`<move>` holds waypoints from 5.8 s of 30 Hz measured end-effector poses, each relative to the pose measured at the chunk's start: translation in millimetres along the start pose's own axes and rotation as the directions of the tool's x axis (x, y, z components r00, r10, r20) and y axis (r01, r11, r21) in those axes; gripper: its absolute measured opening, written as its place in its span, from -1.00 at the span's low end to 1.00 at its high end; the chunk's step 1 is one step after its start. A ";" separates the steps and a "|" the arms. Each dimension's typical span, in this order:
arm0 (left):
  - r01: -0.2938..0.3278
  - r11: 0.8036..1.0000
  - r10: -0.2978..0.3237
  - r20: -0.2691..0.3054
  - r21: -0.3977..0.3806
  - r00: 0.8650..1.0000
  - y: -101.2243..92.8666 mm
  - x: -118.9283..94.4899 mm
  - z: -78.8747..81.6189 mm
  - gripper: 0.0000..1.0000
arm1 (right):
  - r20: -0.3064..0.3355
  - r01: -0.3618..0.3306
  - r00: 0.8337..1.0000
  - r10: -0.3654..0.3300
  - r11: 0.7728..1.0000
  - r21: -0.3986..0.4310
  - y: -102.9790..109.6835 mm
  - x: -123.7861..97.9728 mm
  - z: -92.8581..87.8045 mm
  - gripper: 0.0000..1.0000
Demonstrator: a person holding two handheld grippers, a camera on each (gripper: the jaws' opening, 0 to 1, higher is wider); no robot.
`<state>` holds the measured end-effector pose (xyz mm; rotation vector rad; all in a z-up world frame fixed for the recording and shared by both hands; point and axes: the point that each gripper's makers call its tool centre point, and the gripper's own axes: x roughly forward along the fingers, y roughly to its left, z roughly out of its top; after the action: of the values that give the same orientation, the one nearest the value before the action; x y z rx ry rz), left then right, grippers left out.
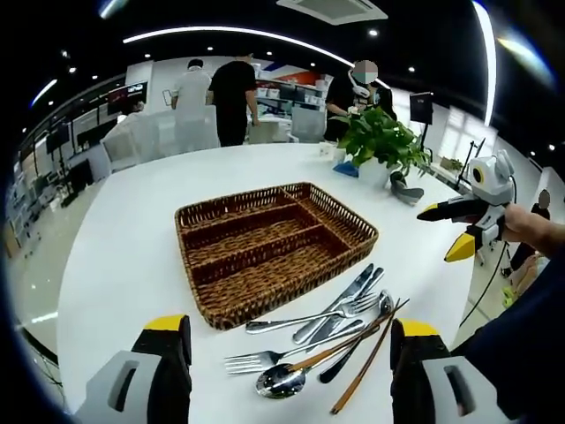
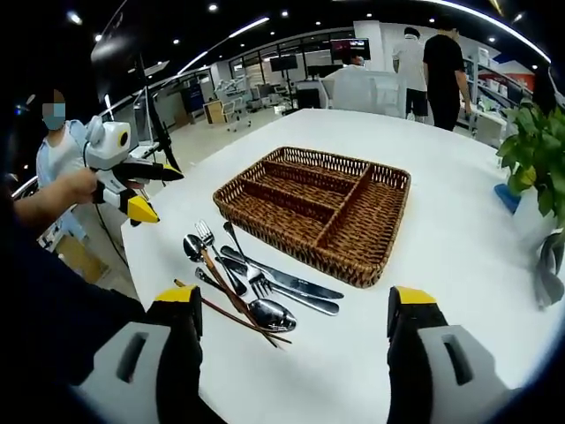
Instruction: Arrange the knives, forks, and spoons in their matching storage slots by inserting each utensil handle-first until every utensil is classified and aligned in the correct compartment
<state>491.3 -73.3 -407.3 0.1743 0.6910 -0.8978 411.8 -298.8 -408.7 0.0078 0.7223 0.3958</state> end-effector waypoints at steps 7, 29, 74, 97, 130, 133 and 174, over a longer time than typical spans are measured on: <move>-0.003 1.000 0.003 0.012 -0.007 1.000 1.6 -0.6 2.8 0.99 | 0.002 -0.002 1.000 0.002 1.000 -0.001 0.0 0.5 0.4 0.78; 0.001 1.000 -0.001 0.020 -0.010 1.000 -1.3 -1.1 2.9 0.99 | 0.017 0.005 1.000 -0.005 1.000 0.014 -0.2 -2.9 0.1 0.73; 0.057 0.998 -0.056 -0.049 0.026 0.997 -12.8 -1.5 -25.0 0.55 | 0.004 -0.018 1.000 0.018 1.000 0.004 1.0 -3.5 -5.0 0.55; 0.163 0.980 -0.151 -0.107 0.113 0.983 -33.3 7.4 -38.1 0.27 | -0.024 -0.094 0.995 0.093 0.994 -0.058 18.2 11.6 0.1 0.28; 0.262 0.951 -0.244 -0.123 0.164 0.962 -52.2 11.7 -31.3 0.29 | -0.097 -0.174 0.983 0.158 0.965 -0.195 42.4 27.4 -14.8 0.17; 0.244 0.960 -0.232 -0.095 0.139 0.968 -48.9 5.7 -31.0 0.34 | -0.116 -0.202 0.977 0.179 0.952 -0.229 48.5 33.4 -15.0 0.12; 0.113 0.993 -0.111 -0.081 0.032 0.991 -16.9 -4.7 -33.4 0.88 | -0.365 -0.465 0.873 0.323 0.775 -0.428 108.9 122.2 -55.9 -0.66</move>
<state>460.3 -66.9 -427.8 0.2060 0.7645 -1.0157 420.6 -161.8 -513.8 -0.4070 0.8717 1.0102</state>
